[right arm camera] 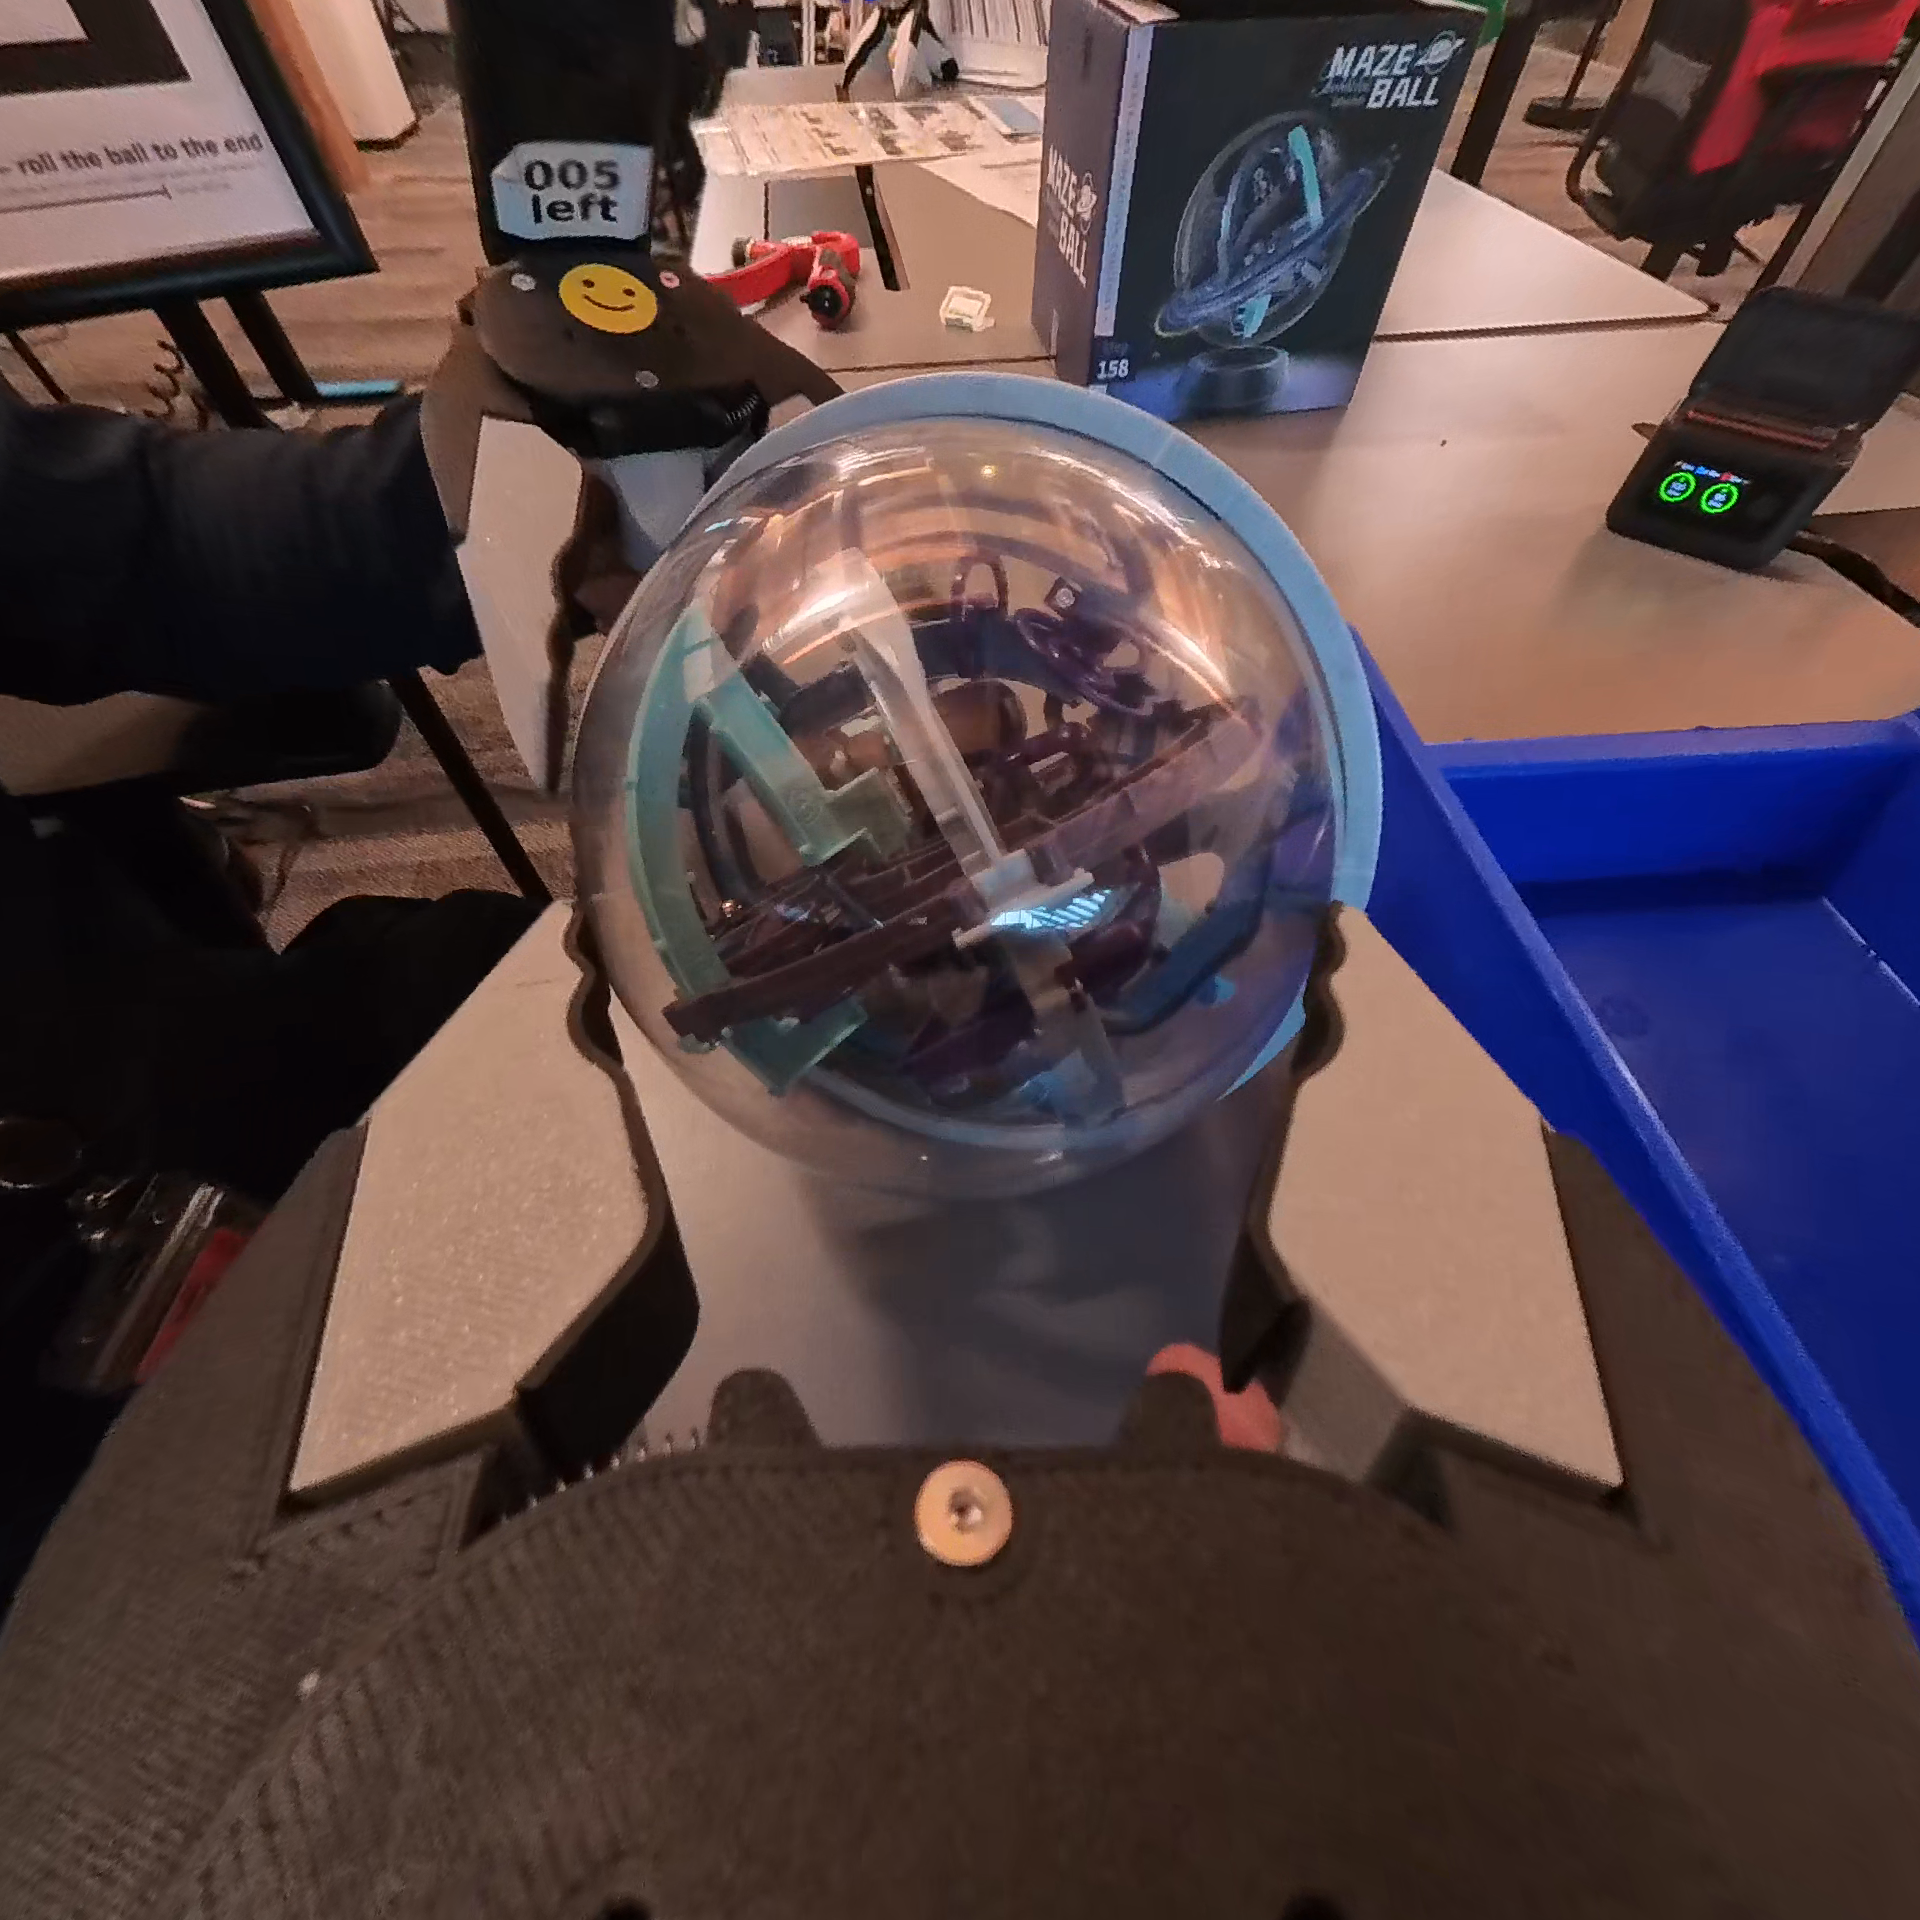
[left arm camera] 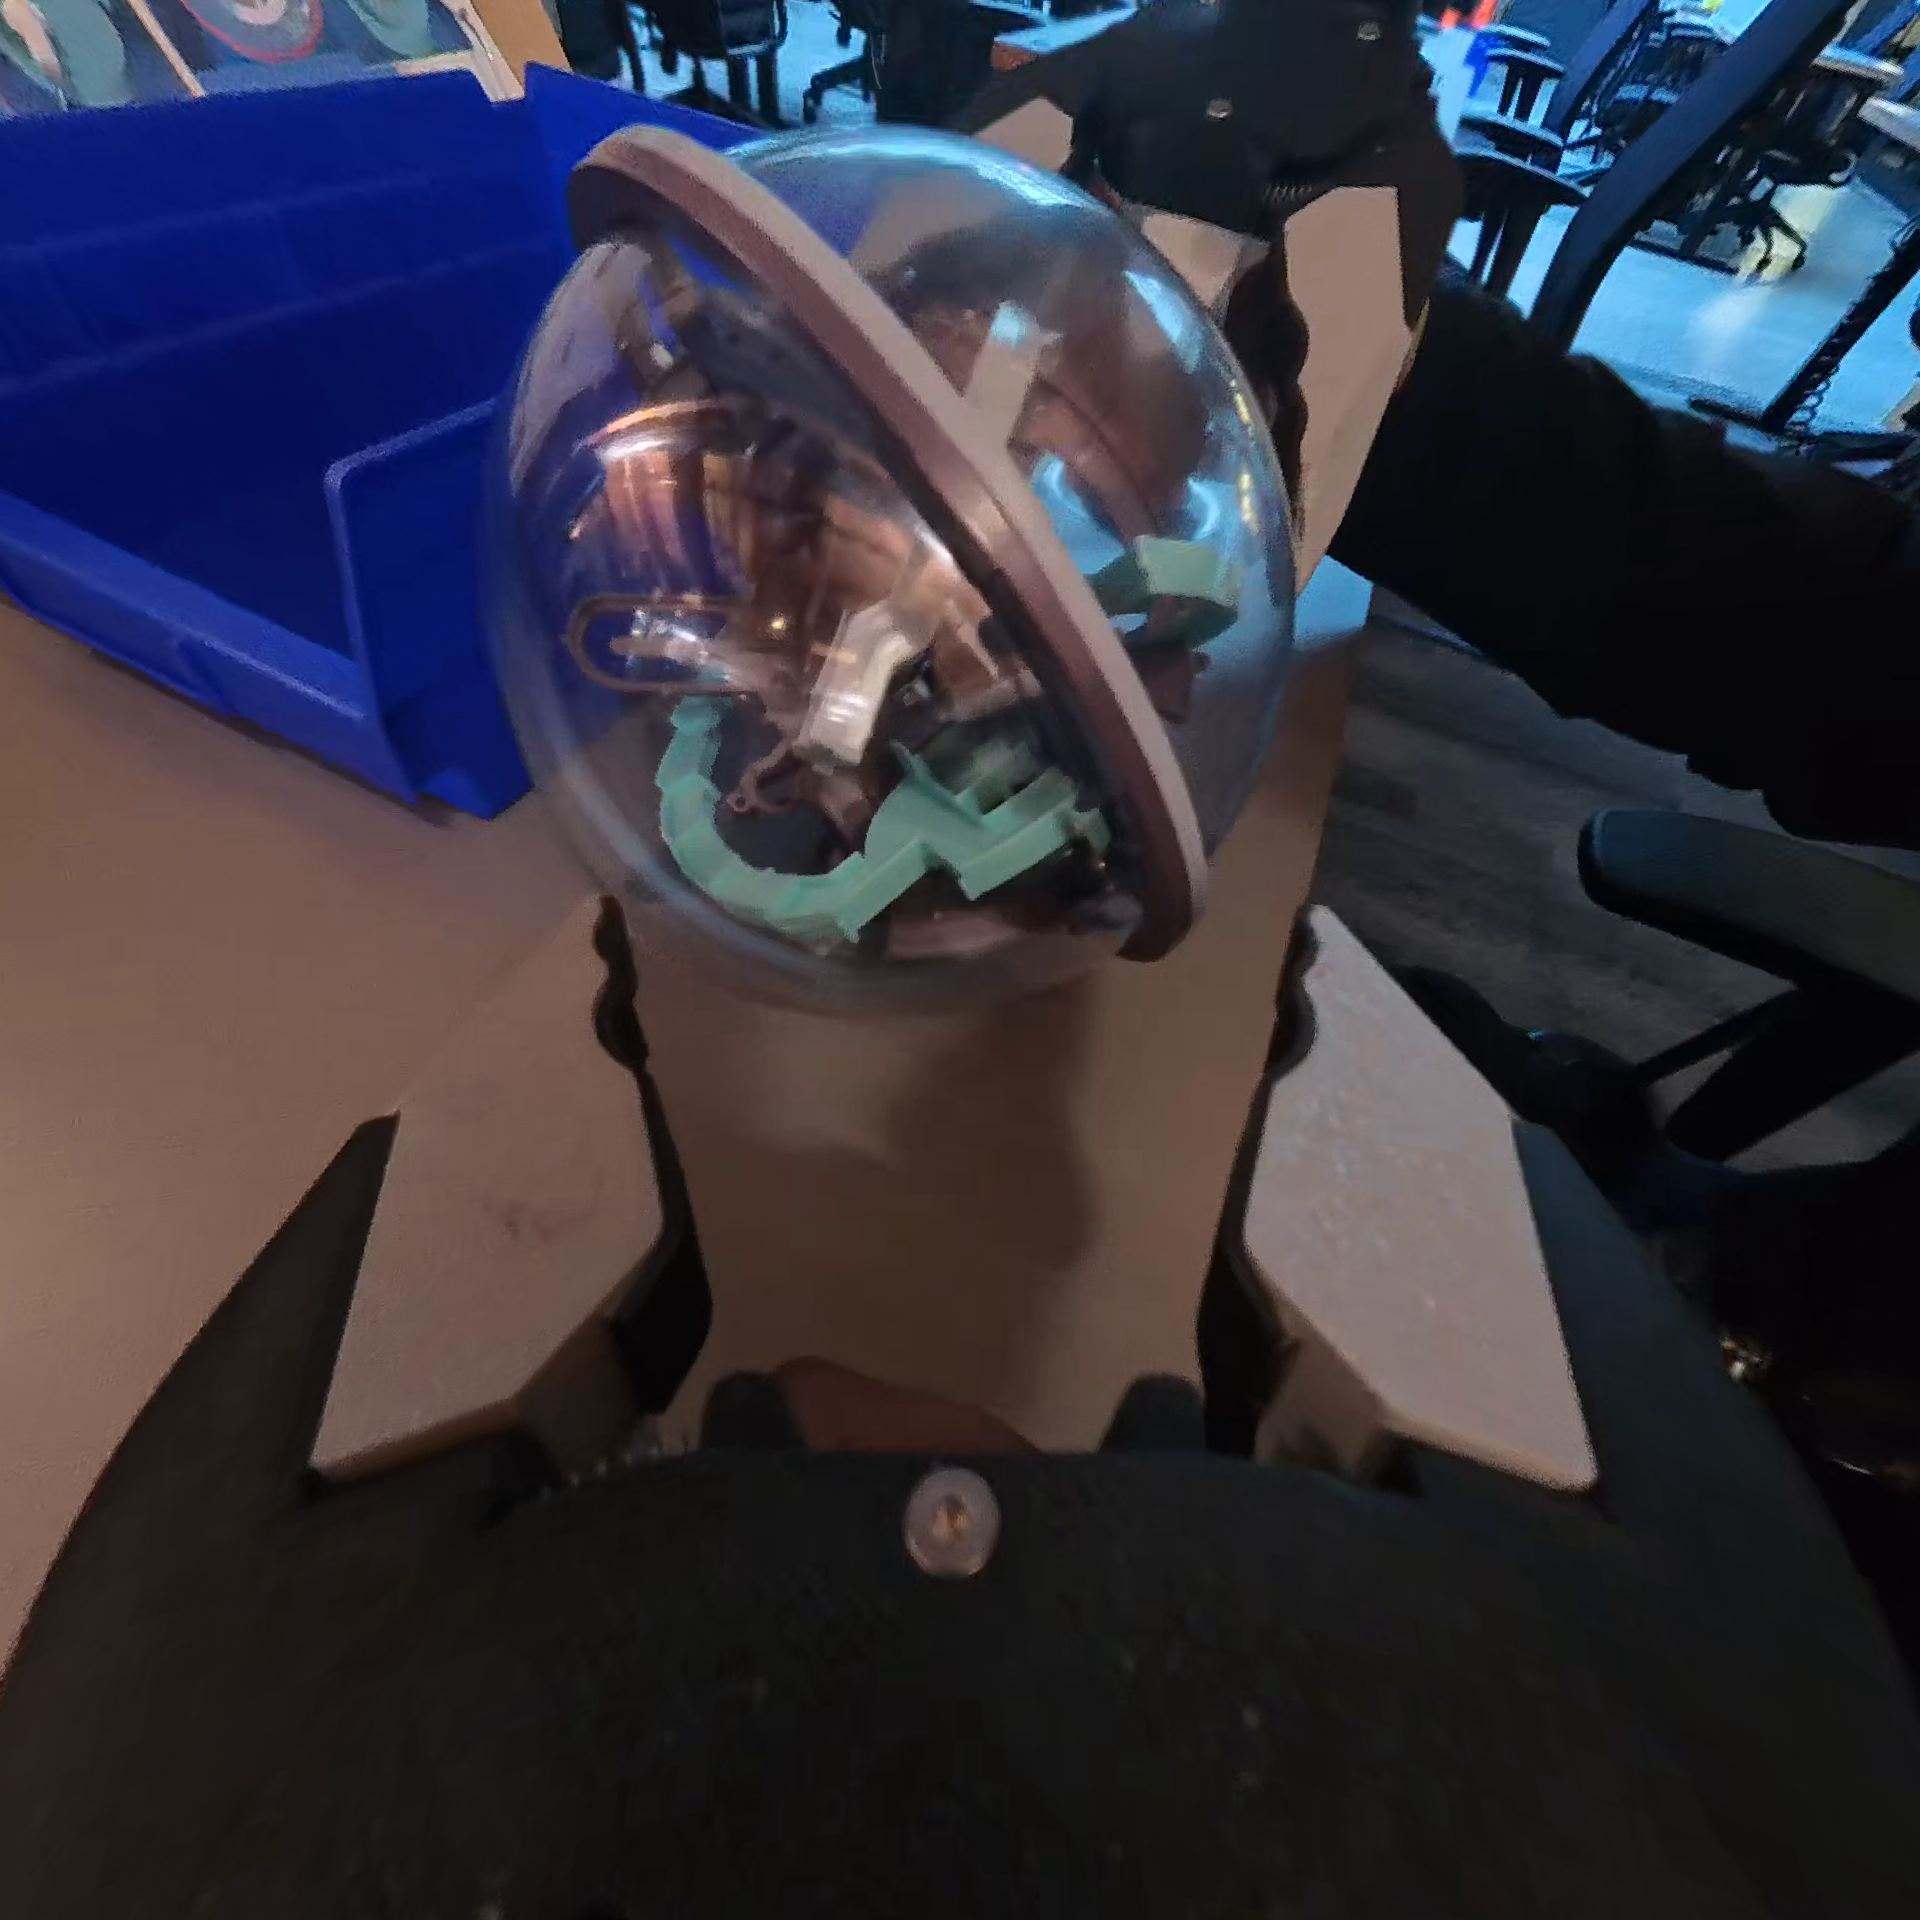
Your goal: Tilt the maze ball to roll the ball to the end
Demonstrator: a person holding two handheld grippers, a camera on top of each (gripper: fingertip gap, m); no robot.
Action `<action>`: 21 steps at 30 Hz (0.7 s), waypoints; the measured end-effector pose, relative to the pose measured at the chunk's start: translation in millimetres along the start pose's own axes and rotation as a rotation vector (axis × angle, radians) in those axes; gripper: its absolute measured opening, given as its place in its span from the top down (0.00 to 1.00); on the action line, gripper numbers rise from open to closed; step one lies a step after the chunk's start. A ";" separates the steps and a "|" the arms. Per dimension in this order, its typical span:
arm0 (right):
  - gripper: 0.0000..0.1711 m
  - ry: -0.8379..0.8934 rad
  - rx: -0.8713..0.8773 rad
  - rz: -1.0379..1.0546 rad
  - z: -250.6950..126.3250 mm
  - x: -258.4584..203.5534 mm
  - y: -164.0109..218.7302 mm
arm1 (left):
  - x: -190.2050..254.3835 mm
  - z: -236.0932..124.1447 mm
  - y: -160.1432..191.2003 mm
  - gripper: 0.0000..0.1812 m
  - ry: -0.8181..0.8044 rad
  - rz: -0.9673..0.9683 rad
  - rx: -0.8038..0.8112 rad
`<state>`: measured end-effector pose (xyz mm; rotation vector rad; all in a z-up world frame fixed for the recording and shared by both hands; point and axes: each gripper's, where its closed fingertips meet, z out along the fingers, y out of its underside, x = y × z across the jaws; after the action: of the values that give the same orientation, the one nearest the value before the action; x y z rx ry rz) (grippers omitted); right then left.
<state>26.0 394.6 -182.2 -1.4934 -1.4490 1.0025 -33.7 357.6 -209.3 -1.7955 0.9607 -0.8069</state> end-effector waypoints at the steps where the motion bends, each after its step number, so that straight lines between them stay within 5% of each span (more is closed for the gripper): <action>1: 0.24 0.001 0.003 0.007 0.0 0.6 0.1 | -1.9 2.9 0.7 0.34 -0.012 0.015 -0.009; 13: 0.23 -0.084 0.054 0.148 -7.3 26.5 1.7 | -19.4 13.8 7.4 0.39 0.011 -0.014 -0.029; 21: 0.17 -0.188 0.037 0.179 11.4 18.2 6.3 | -19.4 15.0 6.6 0.34 0.029 -0.022 -0.017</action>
<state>18.1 412.9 -192.3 -1.5574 -1.4352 1.3013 -32.2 378.8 -223.2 -1.8167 0.9702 -0.8426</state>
